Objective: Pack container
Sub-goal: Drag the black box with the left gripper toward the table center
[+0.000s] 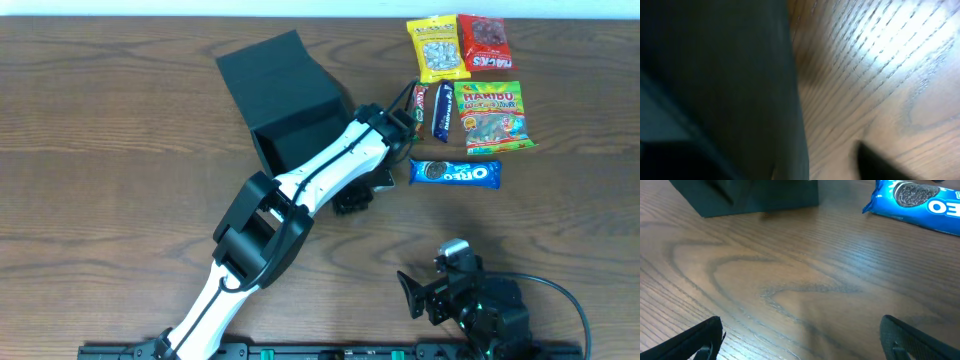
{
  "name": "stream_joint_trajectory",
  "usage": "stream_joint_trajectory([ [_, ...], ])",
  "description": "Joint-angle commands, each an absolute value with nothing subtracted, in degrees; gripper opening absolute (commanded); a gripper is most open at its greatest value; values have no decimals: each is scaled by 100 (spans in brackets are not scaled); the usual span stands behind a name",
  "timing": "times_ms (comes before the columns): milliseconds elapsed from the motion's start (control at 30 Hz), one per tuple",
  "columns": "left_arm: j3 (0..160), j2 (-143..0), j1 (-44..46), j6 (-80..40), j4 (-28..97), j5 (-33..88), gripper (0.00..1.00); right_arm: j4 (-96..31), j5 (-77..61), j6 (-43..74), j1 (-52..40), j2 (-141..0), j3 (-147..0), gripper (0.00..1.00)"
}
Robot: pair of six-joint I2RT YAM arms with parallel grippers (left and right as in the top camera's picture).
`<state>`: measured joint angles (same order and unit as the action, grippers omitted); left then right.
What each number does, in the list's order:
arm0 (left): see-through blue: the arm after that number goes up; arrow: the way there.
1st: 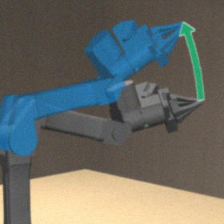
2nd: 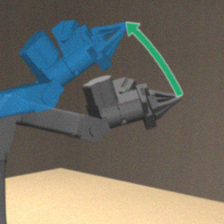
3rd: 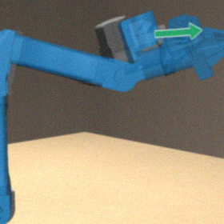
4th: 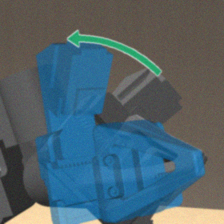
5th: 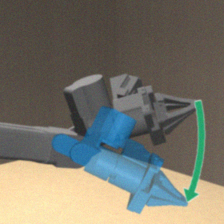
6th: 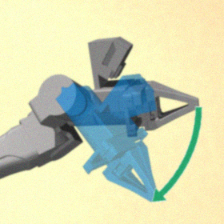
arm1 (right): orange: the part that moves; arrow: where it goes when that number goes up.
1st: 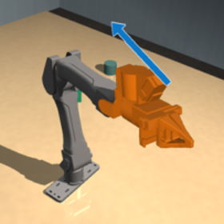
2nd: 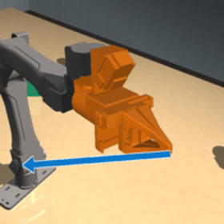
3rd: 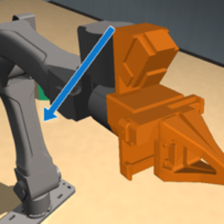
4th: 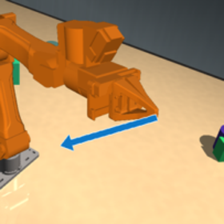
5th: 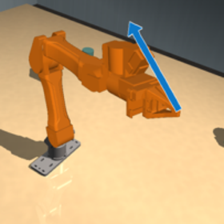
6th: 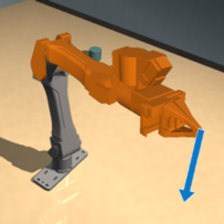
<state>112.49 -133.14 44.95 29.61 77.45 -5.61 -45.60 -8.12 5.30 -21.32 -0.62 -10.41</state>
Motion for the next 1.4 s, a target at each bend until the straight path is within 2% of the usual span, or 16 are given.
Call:
stream_joint_trajectory([
  [0, 11231, -13371, 4464, 2563, 7743, -648, 95, -4578, -838, 419, -2178, -32, -1015, 99],
  [267, 12274, -12999, 4327, 1017, 7808, -819, 95, -4578, -838, 419, -2178, -32, -1015, 99],
  [433, 12851, -12451, 3994, 117, 7837, -440, 95, -4578, -838, 419, -2178, -32, -1015, 99],
  [567, 12853, -12173, 3424, -1920, 8305, -1070, 95, -4578, -838, 419, -2178, -32, -1015, 99],
  [733, 12481, -12175, 2598, -3505, 8818, -1017, 95, -4578, -838, 419, -2178, -32, -1015, 99],
  [1000, 10814, -12175, 2126, -4139, 7638, -36, 96, -4578, -838, 419, -2178, -32, -1015, 99],
  [1167, 10110, -12175, 2134, -4246, 6884, -108, 100, -4578, -838, 419, -2178, -32, -1015, 99],
  [1233, 9950, -12175, 2121, -4244, 6696, -106, 88, -4578, -838, 419, -2178, -32, -1015, 99],
  [1267, 9852, -12175, 2108, -4244, 6593, -106, 79, -4578, -838, 419, -2178, -32, -1015, 99],
  [1333, 9679, -12175, 2095, -4235, 6429, -106, 52, -4578, -838, 419, -2178, -32, -1015, 99],
  [1367, 9601, -12175, 2091, -4215, 6342, -126, 43, -4578, -838, 419, -2178, -32, -1015, 99],
])
